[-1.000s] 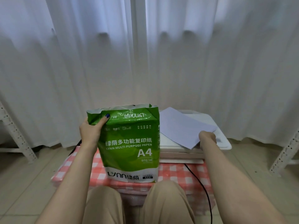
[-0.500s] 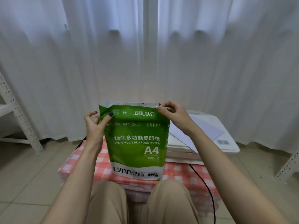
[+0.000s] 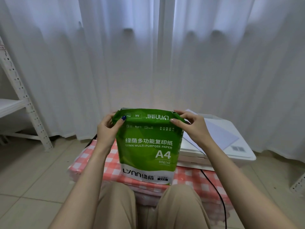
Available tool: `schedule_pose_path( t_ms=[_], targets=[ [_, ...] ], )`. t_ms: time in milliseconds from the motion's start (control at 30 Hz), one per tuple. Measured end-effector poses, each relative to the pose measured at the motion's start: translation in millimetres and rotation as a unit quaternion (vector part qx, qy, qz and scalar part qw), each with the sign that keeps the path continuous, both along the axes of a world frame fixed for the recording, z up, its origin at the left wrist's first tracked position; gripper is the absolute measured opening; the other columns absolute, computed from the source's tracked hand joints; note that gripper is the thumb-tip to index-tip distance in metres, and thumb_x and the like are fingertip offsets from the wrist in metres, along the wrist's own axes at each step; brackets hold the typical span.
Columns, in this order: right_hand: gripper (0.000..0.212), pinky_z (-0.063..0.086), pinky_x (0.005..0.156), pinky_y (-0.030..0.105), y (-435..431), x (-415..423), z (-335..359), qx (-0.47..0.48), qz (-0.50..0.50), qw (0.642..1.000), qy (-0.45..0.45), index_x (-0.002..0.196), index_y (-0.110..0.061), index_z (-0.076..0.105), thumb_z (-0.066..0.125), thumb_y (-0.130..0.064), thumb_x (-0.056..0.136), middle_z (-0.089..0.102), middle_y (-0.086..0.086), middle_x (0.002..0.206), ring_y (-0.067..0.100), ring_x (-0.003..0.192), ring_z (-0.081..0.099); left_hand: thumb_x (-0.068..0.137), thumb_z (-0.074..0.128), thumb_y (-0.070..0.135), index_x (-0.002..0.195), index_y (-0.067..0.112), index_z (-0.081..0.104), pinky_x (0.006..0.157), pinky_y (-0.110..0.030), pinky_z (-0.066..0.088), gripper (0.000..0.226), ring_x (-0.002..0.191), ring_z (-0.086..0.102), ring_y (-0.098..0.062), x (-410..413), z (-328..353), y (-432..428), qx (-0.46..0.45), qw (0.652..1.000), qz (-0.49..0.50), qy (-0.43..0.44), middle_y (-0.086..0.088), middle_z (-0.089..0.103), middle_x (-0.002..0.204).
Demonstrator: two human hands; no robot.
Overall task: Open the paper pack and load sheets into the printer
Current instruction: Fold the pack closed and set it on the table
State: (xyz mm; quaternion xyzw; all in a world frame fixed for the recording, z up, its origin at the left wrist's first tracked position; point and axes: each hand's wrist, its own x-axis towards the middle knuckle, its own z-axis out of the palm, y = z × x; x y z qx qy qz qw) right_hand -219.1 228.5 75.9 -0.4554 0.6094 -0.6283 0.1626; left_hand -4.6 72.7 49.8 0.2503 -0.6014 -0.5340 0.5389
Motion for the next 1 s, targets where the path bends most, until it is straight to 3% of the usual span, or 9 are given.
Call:
schedule_pose_path(
  t_ms=[67,167,300,367,433,500,633,767,1000],
  targets=[
    [0.006,0.049,0.081,0.009,0,1,-2,0.006,-0.008,1.000,0.015,0.074,-0.014,0.073,0.076,-0.019,0.075,0.069,0.000,0.115,0.010,0.108,0.063,0.087,0.061,0.012,0.099,0.019,0.066,0.075,-0.009,0.052,0.015,0.098,0.059,-0.002,1,1,-2,-0.013,1.000,0.003,-0.007,0.002,0.058,0.121],
    [0.007,0.055,0.082,0.020,0,5,-4,-0.012,0.003,1.000,-0.006,0.078,-0.008,0.074,0.074,-0.015,0.077,0.072,0.001,0.108,0.013,0.102,0.066,0.090,0.056,0.013,0.100,0.022,0.065,0.075,-0.006,0.050,0.017,0.102,0.057,0.000,3,6,0,-0.029,1.000,-0.003,-0.009,0.006,0.061,0.115],
    [0.006,0.054,0.063,0.017,0,14,0,-0.042,0.029,0.995,-0.082,0.083,-0.014,0.074,0.071,-0.010,0.079,0.074,-0.009,0.074,0.005,0.072,0.069,0.091,0.054,0.015,0.105,0.014,0.068,0.077,-0.011,0.053,0.019,0.107,0.061,-0.010,0,6,1,0.016,0.999,-0.031,0.031,0.000,0.065,0.117],
    [0.004,0.054,0.059,0.019,-1,17,2,-0.055,0.038,0.991,-0.120,0.080,-0.012,0.073,0.070,-0.011,0.081,0.072,-0.007,0.067,0.008,0.066,0.068,0.087,0.057,0.020,0.093,0.021,0.073,0.077,-0.020,0.057,0.017,0.094,0.066,-0.009,-2,7,2,0.061,0.993,-0.065,0.071,0.001,0.072,0.102],
    [0.006,0.055,0.058,0.022,-2,20,4,-0.058,0.040,0.988,-0.137,0.076,-0.012,0.072,0.069,-0.013,0.081,0.071,-0.003,0.067,0.011,0.064,0.067,0.084,0.060,0.025,0.076,0.024,0.073,0.066,-0.022,0.055,0.016,0.071,0.066,-0.005,-4,9,0,0.064,0.994,-0.065,0.068,0.009,0.073,0.075],
    [0.009,0.053,0.057,0.023,-2,22,4,-0.058,0.038,0.988,-0.140,0.072,-0.014,0.071,0.069,-0.015,0.081,0.069,-0.001,0.068,0.012,0.064,0.065,0.087,0.059,0.022,0.067,0.024,0.069,0.060,-0.018,0.049,0.022,0.061,0.061,-0.004,-6,9,-3,0.049,0.995,-0.056,0.060,0.011,0.068,0.063],
    [0.014,0.053,0.056,0.022,-5,23,4,-0.074,0.028,0.986,-0.145,0.074,-0.021,0.062,0.071,-0.011,0.080,0.071,-0.003,0.072,0.009,0.063,0.066,0.083,0.056,0.021,0.075,0.024,0.058,0.057,-0.012,0.044,0.009,0.061,0.057,0.002,-11,11,-6,0.029,0.996,-0.049,0.073,0.014,0.064,0.068],
    [0.031,0.054,0.053,0.022,-9,24,2,-0.093,-0.003,0.982,-0.166,0.081,-0.019,0.043,0.072,-0.008,0.078,0.072,-0.001,0.076,0.008,0.060,0.067,0.093,0.050,0.006,0.081,0.021,0.052,0.057,-0.007,0.043,0.019,0.061,0.057,0.007,-18,12,-5,0.003,0.998,-0.014,0.066,0.004,0.058,0.079],
    [0.024,0.056,0.071,0.022,-8,15,-7,-0.113,-0.028,0.985,-0.131,0.064,-0.008,0.055,0.076,0.000,0.071,0.075,0.000,0.093,0.014,0.092,0.071,0.092,0.054,0.017,0.068,0.018,0.055,0.051,-0.009,0.038,0.024,0.052,0.049,0.005,-22,7,-11,-0.018,0.999,0.033,0.018,0.018,0.057,0.052]
  ],
)
